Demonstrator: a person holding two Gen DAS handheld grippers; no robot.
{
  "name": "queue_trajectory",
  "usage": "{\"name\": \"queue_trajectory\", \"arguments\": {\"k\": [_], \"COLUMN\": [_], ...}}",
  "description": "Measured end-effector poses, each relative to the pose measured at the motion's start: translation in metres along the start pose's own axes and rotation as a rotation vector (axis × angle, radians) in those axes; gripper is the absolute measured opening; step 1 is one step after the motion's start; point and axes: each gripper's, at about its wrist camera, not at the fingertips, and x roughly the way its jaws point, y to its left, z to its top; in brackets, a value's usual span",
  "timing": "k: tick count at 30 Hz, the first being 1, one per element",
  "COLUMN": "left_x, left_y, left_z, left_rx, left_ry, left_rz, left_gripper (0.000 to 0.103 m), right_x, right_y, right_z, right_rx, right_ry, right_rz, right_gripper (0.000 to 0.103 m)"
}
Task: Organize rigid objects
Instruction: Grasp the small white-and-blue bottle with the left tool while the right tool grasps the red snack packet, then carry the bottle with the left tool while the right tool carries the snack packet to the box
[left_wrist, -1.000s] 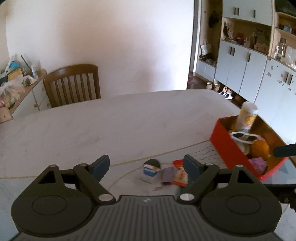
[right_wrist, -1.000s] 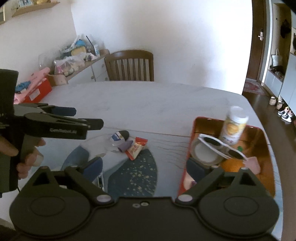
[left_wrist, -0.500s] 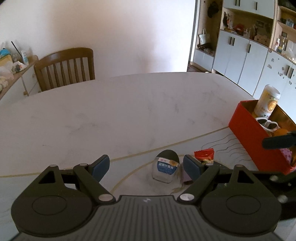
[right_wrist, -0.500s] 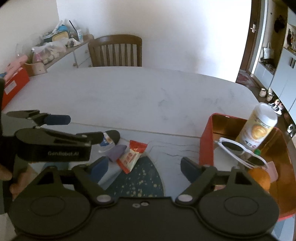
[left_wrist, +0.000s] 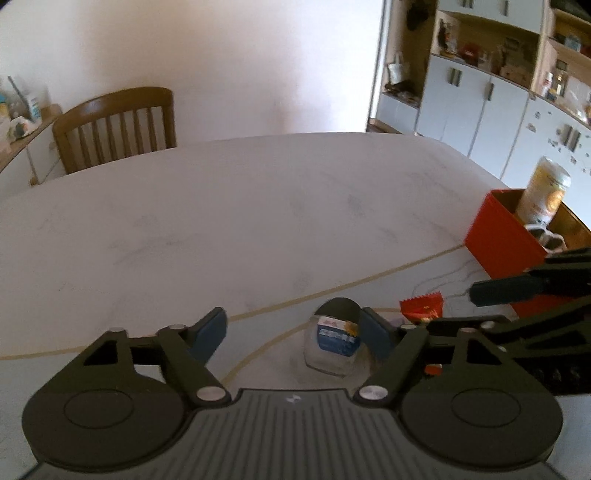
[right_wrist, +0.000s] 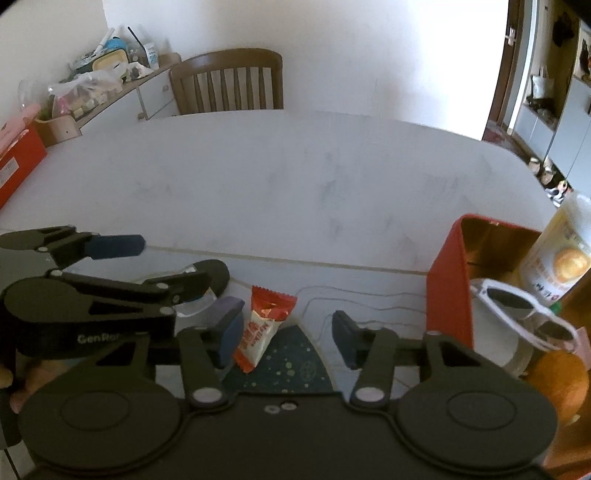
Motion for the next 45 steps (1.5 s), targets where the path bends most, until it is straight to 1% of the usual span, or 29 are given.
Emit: {"name": "queue_trajectory", "arguments": {"k": [3,5,7,10,12,14,16,20,23,27,31,32,36,38,45], "left_x": [0.001,0.001,0.002,0.003,0.003,0.003,0.003,0.000,-0.003,-0.010,-0.019,-0.021,-0.029,-0.033,-0.058], "left_y": [-0.005,-0.008,-0.009,-0.011,-0.011,-0.012,-0.013,-0.013,-0.009,-0.004,0.002,0.003,0.002,0.002,-0.008], "left_z": [-0.002,-0.003,-0.003,-0.002,-0.001,-0.001,-0.001,-0.002,-0.002,-0.003,-0.003,-0.003,-0.006,-0.007,-0.013], "left_rx": [0.028,0.051,0.064,0.059,0.050,0.047,0.051,0.049,0.017,-0.014,-0.061,-0.066,-0.059,-0.072,-0.084], "left_ry": [-0.008,-0.012,-0.012,-0.007,-0.001,0.005,0.006,0.007,0.018,0.030,0.041,0.040,0.037,0.037,0.016], "left_rz": [-0.010,-0.021,-0.031,-0.048,-0.065,-0.081,-0.093,-0.082,-0.076,-0.070,-0.073,-0.072,-0.064,-0.070,-0.074], "left_gripper": [0.069,0.062,0.057,0.052,0.046,0.037,0.034,0.033,0.033,0.029,0.023,0.021,0.018,0.015,0.013], "right_x": [0.005,0.007,0.008,0.008,0.009,0.010,0.010,0.006,0.001,-0.012,-0.027,-0.031,-0.047,-0.055,-0.092], "right_y": [-0.001,-0.001,0.000,0.000,0.000,0.001,0.003,0.007,0.007,0.008,0.007,0.007,0.003,0.002,-0.002], "right_z": [-0.001,-0.003,-0.003,-0.002,0.000,0.000,0.001,-0.001,-0.002,-0.004,-0.006,-0.007,-0.014,-0.018,-0.034], "right_rx": [0.001,-0.002,-0.005,-0.002,-0.003,-0.013,-0.023,-0.039,-0.033,-0.037,-0.026,-0.022,-0.002,-0.002,0.010], "right_ry": [0.016,0.023,0.024,0.024,0.024,0.023,0.020,0.001,-0.012,-0.031,-0.047,-0.048,-0.052,-0.060,-0.103], "right_rz": [0.006,0.009,0.015,0.028,0.037,0.043,0.052,0.046,0.045,0.037,0.046,0.046,0.050,0.052,0.063], "right_gripper": [0.042,0.038,0.034,0.029,0.024,0.021,0.016,0.014,0.014,0.014,0.014,0.014,0.014,0.014,0.014]}}
